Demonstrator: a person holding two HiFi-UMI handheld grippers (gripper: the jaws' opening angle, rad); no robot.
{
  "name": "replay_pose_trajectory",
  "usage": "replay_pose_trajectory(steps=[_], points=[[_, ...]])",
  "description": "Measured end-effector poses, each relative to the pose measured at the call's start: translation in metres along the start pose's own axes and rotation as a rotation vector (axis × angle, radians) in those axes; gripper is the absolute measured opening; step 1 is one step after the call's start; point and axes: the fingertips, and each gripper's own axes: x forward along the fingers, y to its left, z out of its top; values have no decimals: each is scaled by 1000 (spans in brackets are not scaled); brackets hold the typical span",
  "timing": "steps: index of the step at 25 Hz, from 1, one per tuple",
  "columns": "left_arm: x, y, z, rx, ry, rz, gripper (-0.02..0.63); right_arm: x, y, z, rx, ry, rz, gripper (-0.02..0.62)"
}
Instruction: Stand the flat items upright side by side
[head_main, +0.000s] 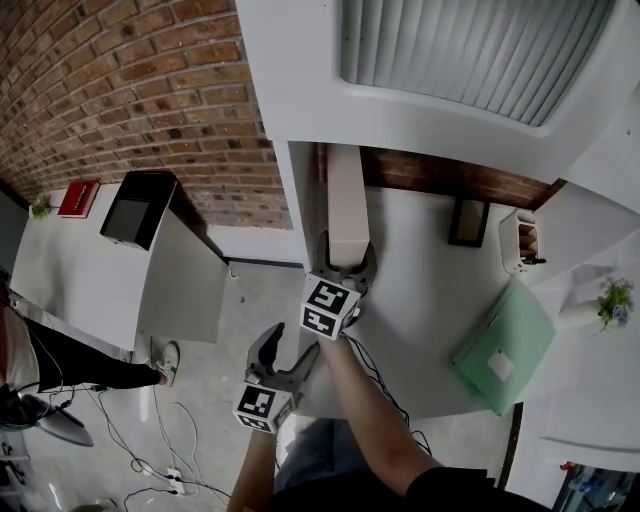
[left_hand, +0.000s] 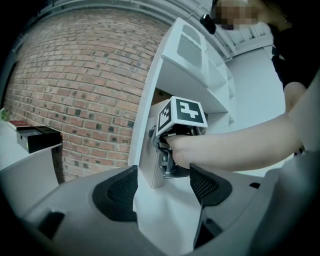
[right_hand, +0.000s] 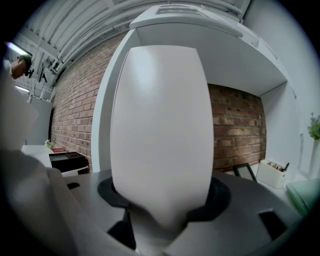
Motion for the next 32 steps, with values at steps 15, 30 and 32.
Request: replay_pose_trajectory(steps=[15,30,32], points=[[-6,-7,-4,-5,-1,1,319,-5,5,-9,17,17,88,354],[-22,-27,-2,9,-14,-14,319,-56,-7,7,50,-27,152,371],[-25,-34,-5,14,-9,-26,319,-74,-15,3,53,-27,161,374]])
